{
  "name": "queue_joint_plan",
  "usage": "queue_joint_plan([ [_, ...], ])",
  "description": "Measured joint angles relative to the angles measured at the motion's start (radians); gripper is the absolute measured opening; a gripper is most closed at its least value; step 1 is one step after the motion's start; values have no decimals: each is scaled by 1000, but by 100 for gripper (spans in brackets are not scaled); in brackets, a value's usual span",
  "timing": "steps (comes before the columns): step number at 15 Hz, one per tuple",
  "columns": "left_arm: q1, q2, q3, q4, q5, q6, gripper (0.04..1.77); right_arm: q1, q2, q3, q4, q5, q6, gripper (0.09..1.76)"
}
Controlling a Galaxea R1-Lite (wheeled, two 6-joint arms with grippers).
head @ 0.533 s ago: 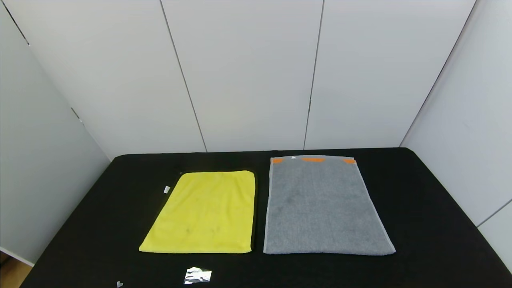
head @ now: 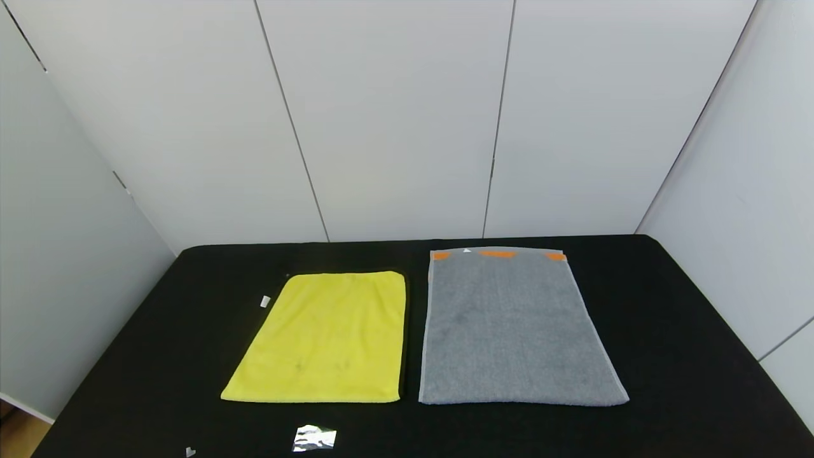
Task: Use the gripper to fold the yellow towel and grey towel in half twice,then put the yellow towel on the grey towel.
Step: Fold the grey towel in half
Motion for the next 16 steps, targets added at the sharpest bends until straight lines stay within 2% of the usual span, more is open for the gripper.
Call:
queue_joint_plan([
  [5, 0, 0, 0, 0, 0, 0, 172, 0, 0, 0, 0, 0, 0, 171],
  [7, 0, 30, -29, 0, 0, 3, 172, 2, 36, -44, 6, 2, -1, 171],
  [11, -23, 193, -148, 0, -5, 9, 172, 10, 180, -160, 9, 7, -15, 171],
  [16, -62, 490, -368, 13, -30, 40, 172, 4, 415, -311, 8, 15, -45, 171],
])
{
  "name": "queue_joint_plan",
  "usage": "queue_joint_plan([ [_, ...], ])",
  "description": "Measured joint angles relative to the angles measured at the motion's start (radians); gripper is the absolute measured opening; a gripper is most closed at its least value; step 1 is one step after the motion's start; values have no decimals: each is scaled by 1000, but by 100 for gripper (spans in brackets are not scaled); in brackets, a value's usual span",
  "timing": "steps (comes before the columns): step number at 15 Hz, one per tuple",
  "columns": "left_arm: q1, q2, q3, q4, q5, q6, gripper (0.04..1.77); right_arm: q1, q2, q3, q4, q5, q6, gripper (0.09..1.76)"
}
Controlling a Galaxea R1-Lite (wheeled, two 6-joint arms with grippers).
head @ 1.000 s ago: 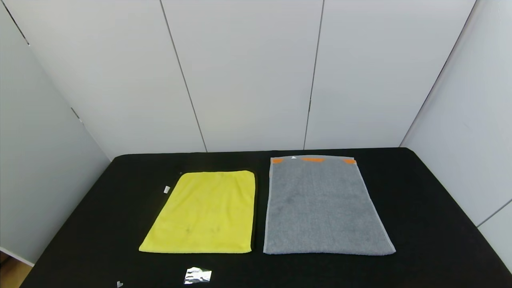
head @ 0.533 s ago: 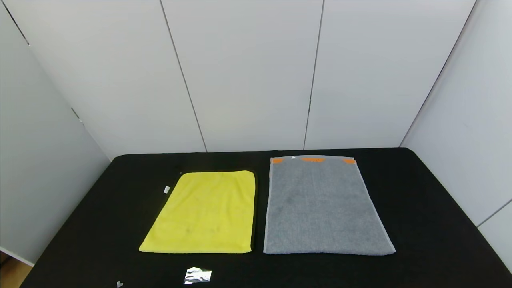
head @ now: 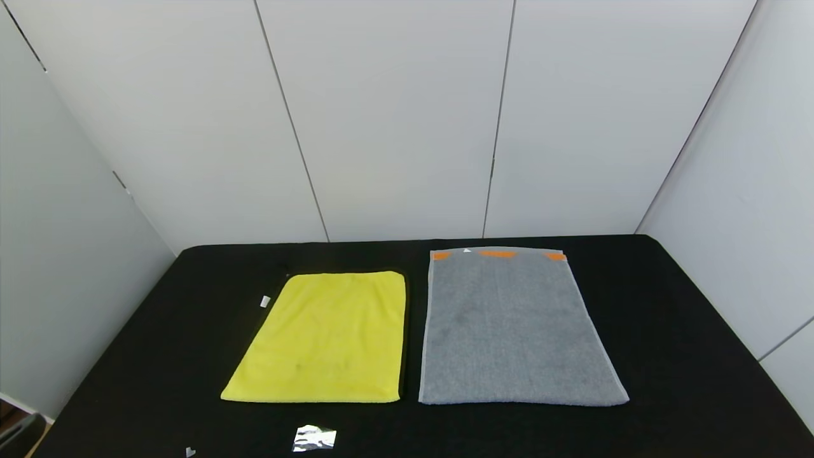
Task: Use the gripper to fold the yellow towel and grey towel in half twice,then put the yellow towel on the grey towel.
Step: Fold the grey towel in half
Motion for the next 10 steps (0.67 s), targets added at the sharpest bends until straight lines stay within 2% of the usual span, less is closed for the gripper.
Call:
queue_joint_plan([
  [4, -39, 227, -201, 109, -59, 53, 172, 9, 216, -110, 5, 2, -3, 171],
  [7, -121, 384, -321, 189, -70, 59, 172, 29, 374, -177, 20, 1, 1, 171],
  [10, -213, 525, -402, 210, -70, 61, 172, 79, 511, -224, 27, -3, 6, 171],
])
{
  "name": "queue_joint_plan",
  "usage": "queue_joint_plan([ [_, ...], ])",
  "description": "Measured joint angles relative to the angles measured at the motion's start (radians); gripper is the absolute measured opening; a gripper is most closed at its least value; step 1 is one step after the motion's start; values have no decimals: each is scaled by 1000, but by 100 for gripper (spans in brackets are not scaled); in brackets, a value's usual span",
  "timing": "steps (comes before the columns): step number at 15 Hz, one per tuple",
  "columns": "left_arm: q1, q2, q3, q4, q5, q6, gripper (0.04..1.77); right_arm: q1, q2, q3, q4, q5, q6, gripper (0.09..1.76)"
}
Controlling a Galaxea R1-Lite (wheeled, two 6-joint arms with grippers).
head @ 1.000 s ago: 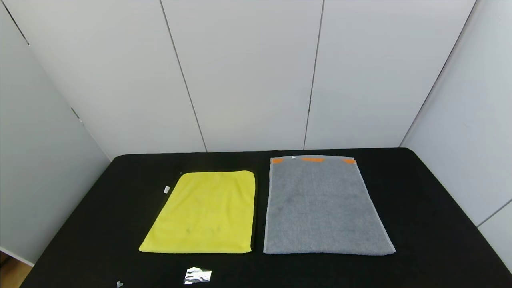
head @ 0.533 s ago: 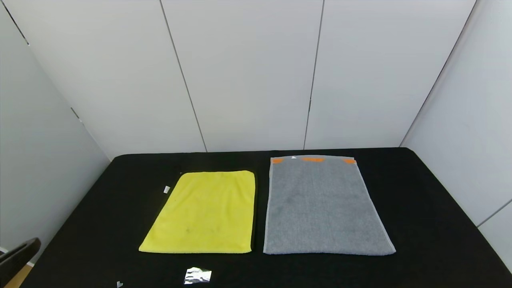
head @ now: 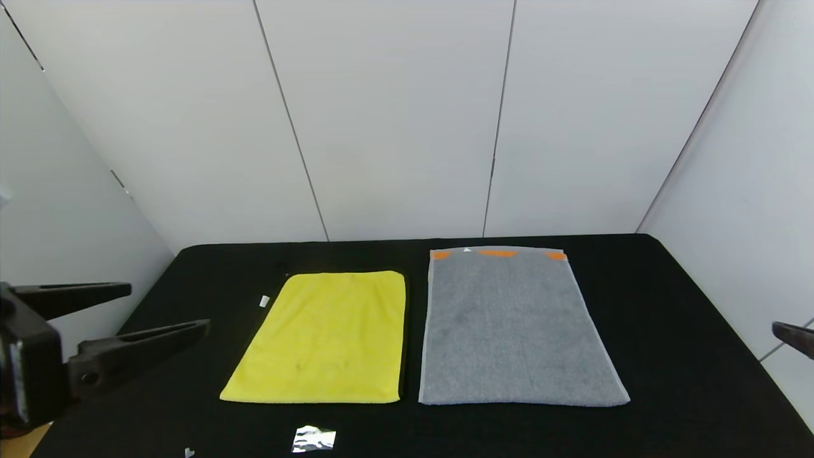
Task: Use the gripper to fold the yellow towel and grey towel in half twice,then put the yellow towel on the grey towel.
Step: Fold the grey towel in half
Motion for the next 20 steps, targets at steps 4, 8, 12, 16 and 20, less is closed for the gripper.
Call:
queue_joint_plan([
  [4, -114, 164, -75, 1, 3, 11, 172, 74, 148, -46, 1, -5, 3, 171],
  [8, -194, 295, -126, -1, 9, 48, 172, 120, 270, -82, 1, -2, 1, 171],
  [12, -248, 409, -177, 0, 16, 54, 172, 134, 386, -97, 2, 2, -13, 171],
  [16, -300, 521, -218, -1, 28, 57, 172, 136, 487, -106, 0, 2, -39, 171],
  [20, -365, 639, -241, -10, 67, 71, 172, 135, 576, -117, 1, 1, -52, 171],
])
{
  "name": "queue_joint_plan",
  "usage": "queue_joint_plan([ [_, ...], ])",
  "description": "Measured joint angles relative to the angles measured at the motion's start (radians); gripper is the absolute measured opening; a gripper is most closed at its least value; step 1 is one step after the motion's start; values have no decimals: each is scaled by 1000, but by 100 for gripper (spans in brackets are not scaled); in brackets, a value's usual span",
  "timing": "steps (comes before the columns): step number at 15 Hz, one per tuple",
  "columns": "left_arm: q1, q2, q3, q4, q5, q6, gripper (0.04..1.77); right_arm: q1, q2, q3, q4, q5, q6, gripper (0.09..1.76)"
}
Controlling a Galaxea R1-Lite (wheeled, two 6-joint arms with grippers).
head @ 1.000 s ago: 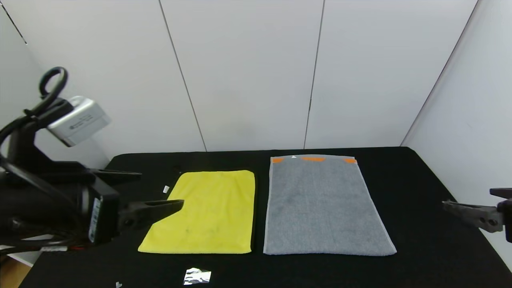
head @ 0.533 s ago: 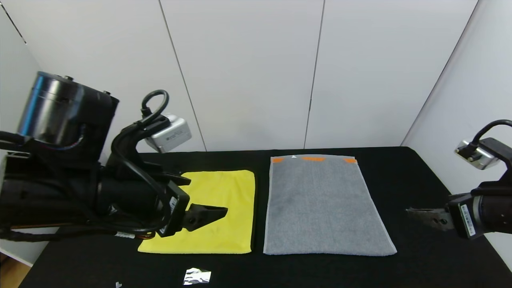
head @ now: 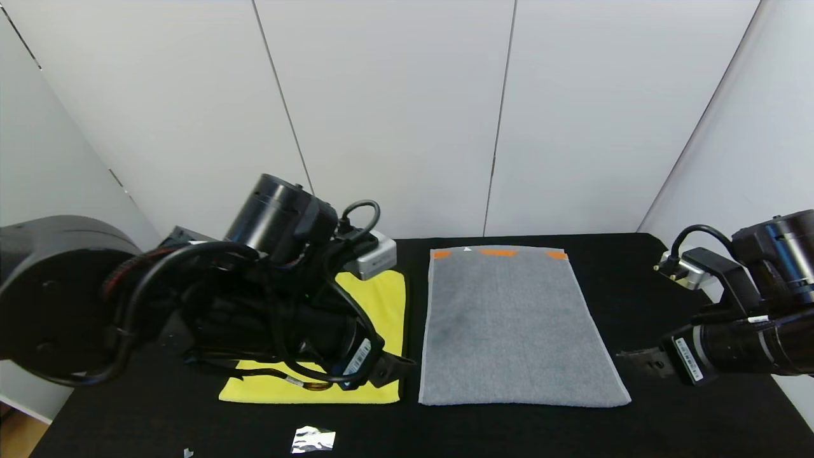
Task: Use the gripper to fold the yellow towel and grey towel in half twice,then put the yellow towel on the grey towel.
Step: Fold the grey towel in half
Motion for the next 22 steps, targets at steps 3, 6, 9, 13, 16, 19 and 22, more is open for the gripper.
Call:
queue_joint_plan([
  [3, -34, 76, -6, 2, 7, 50, 172, -3, 55, -2, 1, 1, -39, 171],
  [6, -52, 137, -12, 11, 11, 100, 172, -7, 101, -8, 30, 2, -72, 171],
  [9, -66, 201, -24, 11, 29, 113, 172, -10, 139, -17, 42, 2, -73, 171],
  [13, -88, 281, -51, 11, 34, 114, 172, -16, 184, -22, 42, 2, -84, 171],
  [16, -99, 335, -73, 10, 58, 113, 172, -23, 230, -25, 35, 1, -89, 171],
  [19, -105, 381, -96, 2, 66, 111, 172, -25, 273, -27, 32, 1, -90, 171],
  [22, -106, 424, -121, -1, 86, 102, 172, -24, 306, -29, 30, 1, -92, 171],
])
